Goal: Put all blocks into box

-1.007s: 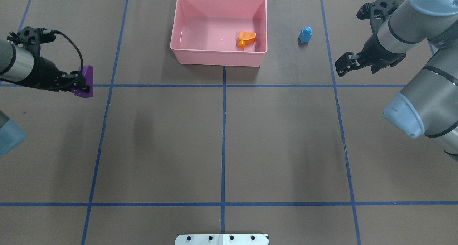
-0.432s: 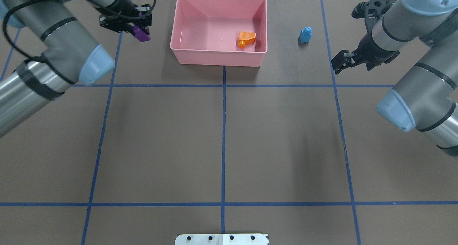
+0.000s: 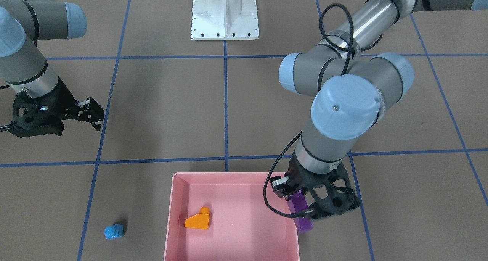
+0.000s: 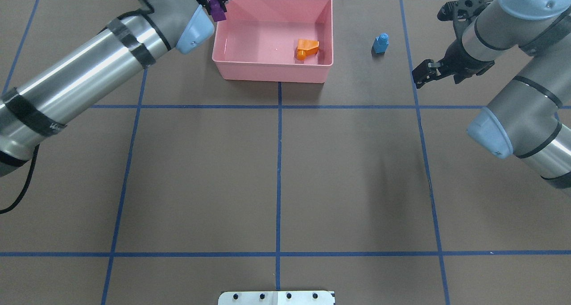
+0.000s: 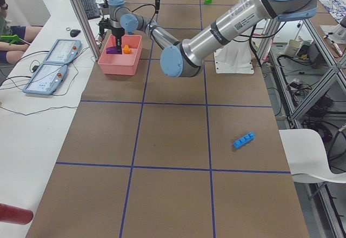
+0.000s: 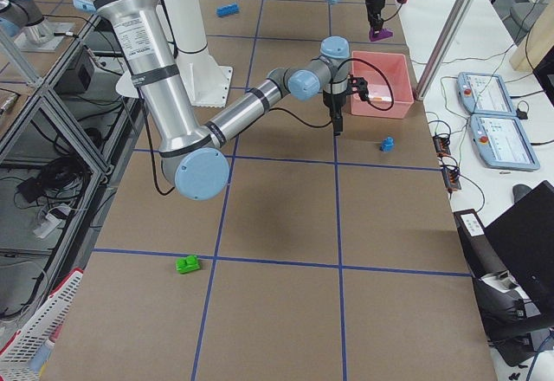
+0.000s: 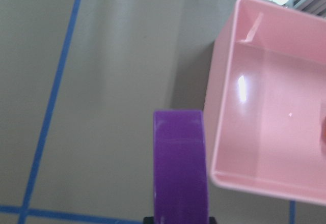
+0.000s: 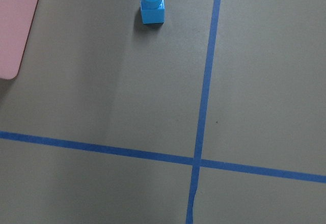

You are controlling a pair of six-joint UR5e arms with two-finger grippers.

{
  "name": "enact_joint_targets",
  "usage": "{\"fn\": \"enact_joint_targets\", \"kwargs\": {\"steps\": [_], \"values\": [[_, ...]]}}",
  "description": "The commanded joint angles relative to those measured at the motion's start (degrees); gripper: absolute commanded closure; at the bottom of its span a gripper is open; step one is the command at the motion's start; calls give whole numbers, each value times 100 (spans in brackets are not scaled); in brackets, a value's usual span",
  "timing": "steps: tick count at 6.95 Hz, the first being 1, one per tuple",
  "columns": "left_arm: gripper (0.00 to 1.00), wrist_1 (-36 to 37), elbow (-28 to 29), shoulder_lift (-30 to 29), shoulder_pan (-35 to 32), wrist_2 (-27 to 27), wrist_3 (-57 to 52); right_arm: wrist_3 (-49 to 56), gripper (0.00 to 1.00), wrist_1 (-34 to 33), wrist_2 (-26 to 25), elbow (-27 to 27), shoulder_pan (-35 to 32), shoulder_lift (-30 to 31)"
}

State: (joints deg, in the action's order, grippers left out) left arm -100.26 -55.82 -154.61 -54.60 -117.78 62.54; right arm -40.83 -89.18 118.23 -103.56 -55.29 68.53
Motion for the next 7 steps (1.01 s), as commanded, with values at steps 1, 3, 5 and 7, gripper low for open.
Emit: {"fn": "enact_joint_targets", "kwargs": {"steps": [1, 3, 5, 7], "values": [[38, -615, 1106, -465, 359, 532, -257, -4, 0, 23, 7, 28, -17, -7], [1, -653, 1108, -465, 520, 783, -549, -4, 0, 23, 7, 28, -17, -7], [0, -470, 664, -361, 442, 696, -664, -22, 0, 23, 7, 194, -43, -85], [0, 746, -1199, 618, 92, -41, -1266, -13, 0, 32, 15, 1454, -157, -1108]]}}
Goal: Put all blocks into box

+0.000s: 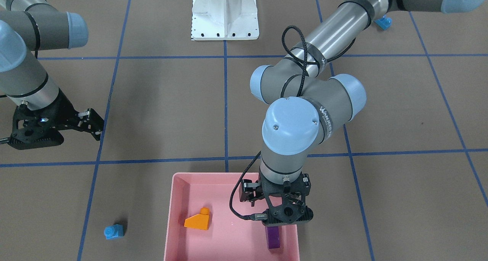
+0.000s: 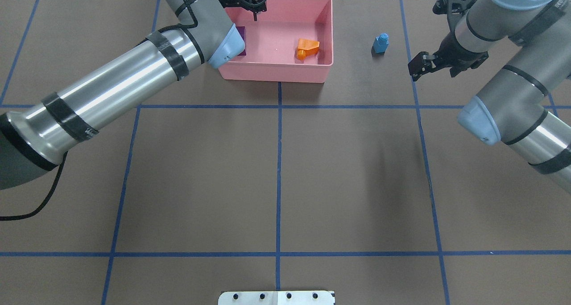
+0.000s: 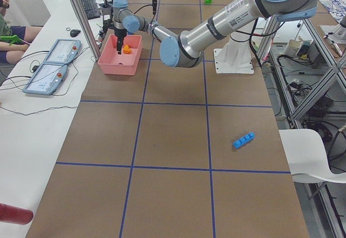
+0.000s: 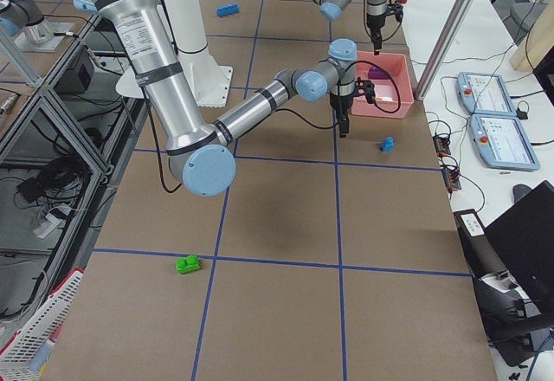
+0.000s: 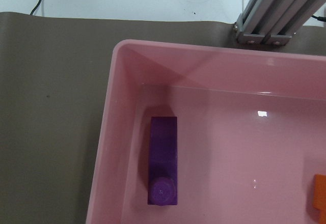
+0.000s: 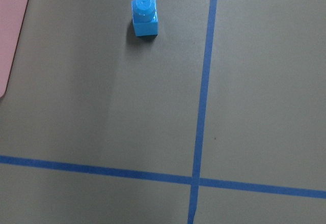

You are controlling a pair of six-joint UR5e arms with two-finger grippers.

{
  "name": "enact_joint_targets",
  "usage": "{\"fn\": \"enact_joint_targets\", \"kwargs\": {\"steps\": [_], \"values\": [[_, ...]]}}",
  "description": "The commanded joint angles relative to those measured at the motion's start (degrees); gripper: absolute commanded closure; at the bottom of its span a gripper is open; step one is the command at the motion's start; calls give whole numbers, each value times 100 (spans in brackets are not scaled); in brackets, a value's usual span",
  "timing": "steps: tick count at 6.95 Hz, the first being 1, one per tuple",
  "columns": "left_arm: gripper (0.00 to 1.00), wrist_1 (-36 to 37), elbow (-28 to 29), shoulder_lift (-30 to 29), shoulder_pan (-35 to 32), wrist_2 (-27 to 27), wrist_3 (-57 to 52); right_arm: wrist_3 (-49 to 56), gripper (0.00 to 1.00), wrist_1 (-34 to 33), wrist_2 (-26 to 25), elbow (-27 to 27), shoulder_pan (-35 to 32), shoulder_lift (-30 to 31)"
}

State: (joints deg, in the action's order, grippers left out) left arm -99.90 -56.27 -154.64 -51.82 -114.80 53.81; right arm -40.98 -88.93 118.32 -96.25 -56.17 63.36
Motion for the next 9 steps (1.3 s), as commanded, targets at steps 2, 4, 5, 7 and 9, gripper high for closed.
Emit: {"fn": "enact_joint_targets", "kwargs": {"steps": [2, 4, 5, 7, 9], "values": [[0, 1358, -3931, 2787, -223, -359, -1456, 2, 0, 1264, -11, 2304, -96, -1184], [0, 1342, -5267, 4209, -206, -376, -1654, 2, 0, 2296, -46, 3581, -96, -1736], [0, 1350, -5420, 4258, -206, -368, -1637, 2, 0, 2831, -46, 4379, -87, -2096], [0, 1350, -5421, 4249, -189, -377, -1593, -42, 0, 3529, -72, 5369, -52, -2495], [0, 1350, -5421, 4241, -180, -377, -1575, -42, 34, 3540, -186, 5520, 36, -2530]]}}
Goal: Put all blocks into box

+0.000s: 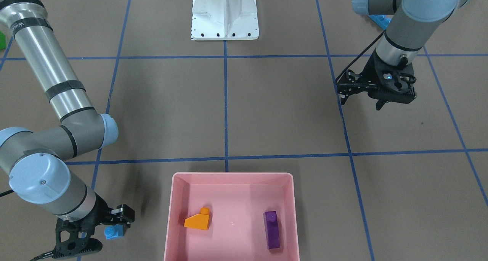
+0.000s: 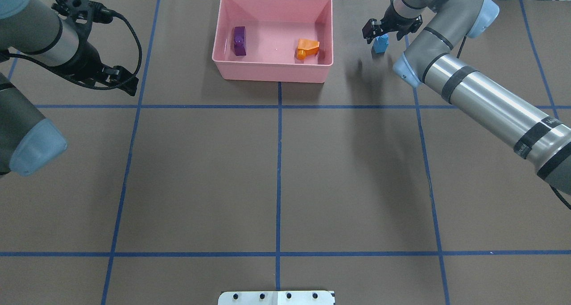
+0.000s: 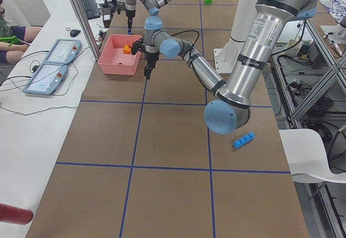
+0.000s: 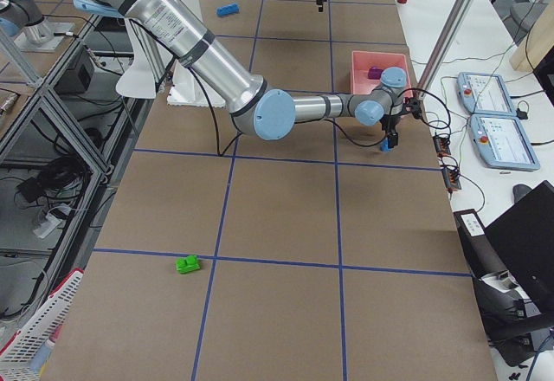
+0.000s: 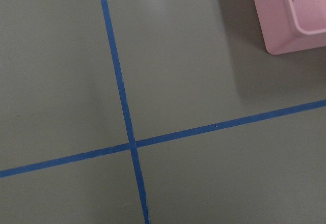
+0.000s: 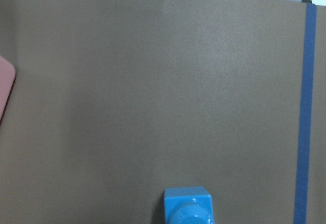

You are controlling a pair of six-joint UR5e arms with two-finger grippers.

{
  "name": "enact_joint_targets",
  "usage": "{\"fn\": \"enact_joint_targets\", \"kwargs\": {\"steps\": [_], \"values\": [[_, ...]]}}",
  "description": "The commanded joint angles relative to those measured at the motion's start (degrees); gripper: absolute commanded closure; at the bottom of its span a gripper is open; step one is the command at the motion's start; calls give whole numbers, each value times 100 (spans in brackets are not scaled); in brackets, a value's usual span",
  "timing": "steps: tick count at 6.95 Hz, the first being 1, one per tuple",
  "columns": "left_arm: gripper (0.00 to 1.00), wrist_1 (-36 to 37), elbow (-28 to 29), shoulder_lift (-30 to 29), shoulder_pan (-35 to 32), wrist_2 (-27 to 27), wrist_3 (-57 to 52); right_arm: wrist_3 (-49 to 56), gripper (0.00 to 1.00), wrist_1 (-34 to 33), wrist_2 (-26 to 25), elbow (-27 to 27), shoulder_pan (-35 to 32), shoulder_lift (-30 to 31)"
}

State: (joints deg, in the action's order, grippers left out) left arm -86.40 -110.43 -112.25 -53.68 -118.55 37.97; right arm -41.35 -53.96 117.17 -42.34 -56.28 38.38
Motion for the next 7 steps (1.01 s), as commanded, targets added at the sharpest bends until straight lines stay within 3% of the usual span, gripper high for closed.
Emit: {"fn": "enact_joint_targets", "kwargs": {"steps": [1, 2, 5, 6, 7], "values": [[0, 0, -4, 1, 15, 8, 26, -4, 84, 43, -72, 129, 47, -24], [0, 0, -4, 1, 15, 8, 27, -4, 100, 43, -72, 129, 47, -24], [0, 0, 4, 10, 6, 8, 27, -48, 100, 0, 15, -98, -276, -128], [0, 0, -4, 10, 6, 8, 27, -327, 100, -253, 373, -326, -444, -321], [0, 0, 4, 10, 6, 8, 27, -973, 100, -960, 411, -659, -445, -714]]}}
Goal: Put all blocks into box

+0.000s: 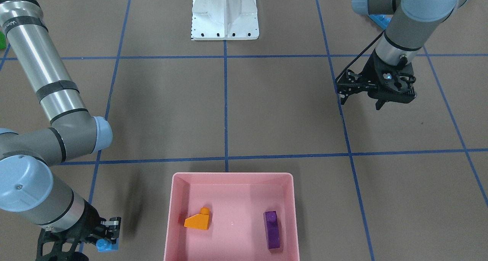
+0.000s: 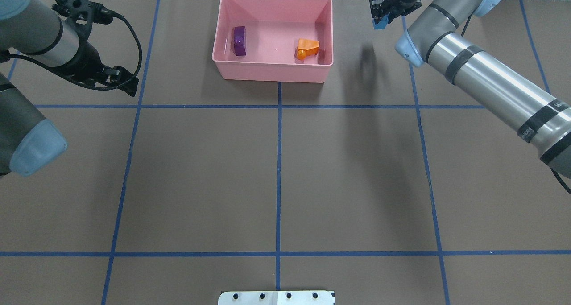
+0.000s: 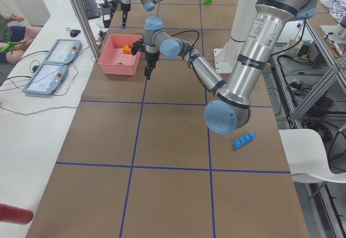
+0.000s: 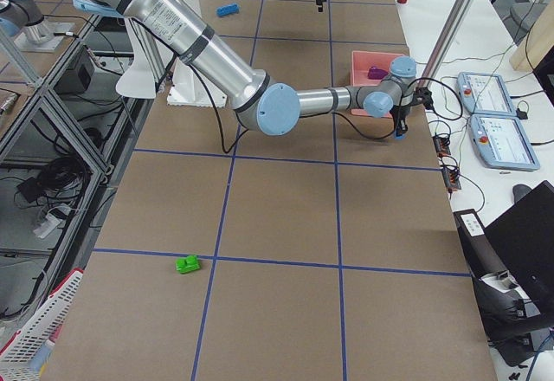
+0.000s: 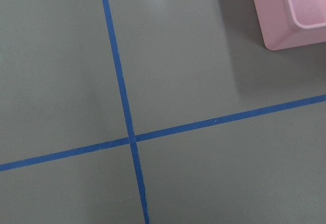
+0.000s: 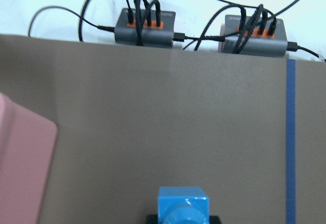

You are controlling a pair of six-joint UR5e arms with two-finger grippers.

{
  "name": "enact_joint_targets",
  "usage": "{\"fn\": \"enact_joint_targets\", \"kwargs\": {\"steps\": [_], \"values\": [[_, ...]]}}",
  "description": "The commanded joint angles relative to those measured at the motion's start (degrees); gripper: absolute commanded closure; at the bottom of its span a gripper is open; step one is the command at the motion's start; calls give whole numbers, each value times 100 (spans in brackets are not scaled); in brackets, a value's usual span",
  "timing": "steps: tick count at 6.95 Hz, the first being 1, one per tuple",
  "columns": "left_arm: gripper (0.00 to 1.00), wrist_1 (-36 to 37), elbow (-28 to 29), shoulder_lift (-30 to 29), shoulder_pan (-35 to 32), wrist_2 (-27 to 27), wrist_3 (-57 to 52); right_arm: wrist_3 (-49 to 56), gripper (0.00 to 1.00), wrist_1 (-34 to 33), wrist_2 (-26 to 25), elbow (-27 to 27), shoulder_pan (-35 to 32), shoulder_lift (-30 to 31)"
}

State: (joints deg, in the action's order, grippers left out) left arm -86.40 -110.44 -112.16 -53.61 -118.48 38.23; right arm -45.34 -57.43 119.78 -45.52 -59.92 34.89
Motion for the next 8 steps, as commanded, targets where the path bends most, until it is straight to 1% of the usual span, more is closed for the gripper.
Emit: {"fn": "enact_joint_targets", "kwargs": {"steps": [1, 2, 3, 4, 5, 6, 7, 8], "values": [[0, 0, 5, 1, 0, 0, 0, -1017, 100, -1168, 142, -378, -20, -909], [0, 0, 5, 9, 0, 0, 0, -1430, 100, -1617, 98, -361, 224, -1332], [0, 0, -4, 1, 0, 0, 9, -1713, 100, -1735, -328, -239, 574, -1667], [0, 0, -4, 1, 0, 0, 9, -2124, 100, -1727, -724, 145, 909, -2009], [0, 0, -4, 1, 0, 0, 9, -2181, 100, -1727, -1094, 488, 1199, -2248], [0, 0, -4, 9, 0, 0, 9, -2190, 100, -1666, -1393, 648, 1437, -2241], [0, 0, -4, 1, 0, -9, 44, -2190, 100, -1335, -1527, 928, 1570, -2241], [0, 0, -13, 1, 0, -9, 44, -2199, 100, -801, -1659, 1349, 1667, -2233]]}}
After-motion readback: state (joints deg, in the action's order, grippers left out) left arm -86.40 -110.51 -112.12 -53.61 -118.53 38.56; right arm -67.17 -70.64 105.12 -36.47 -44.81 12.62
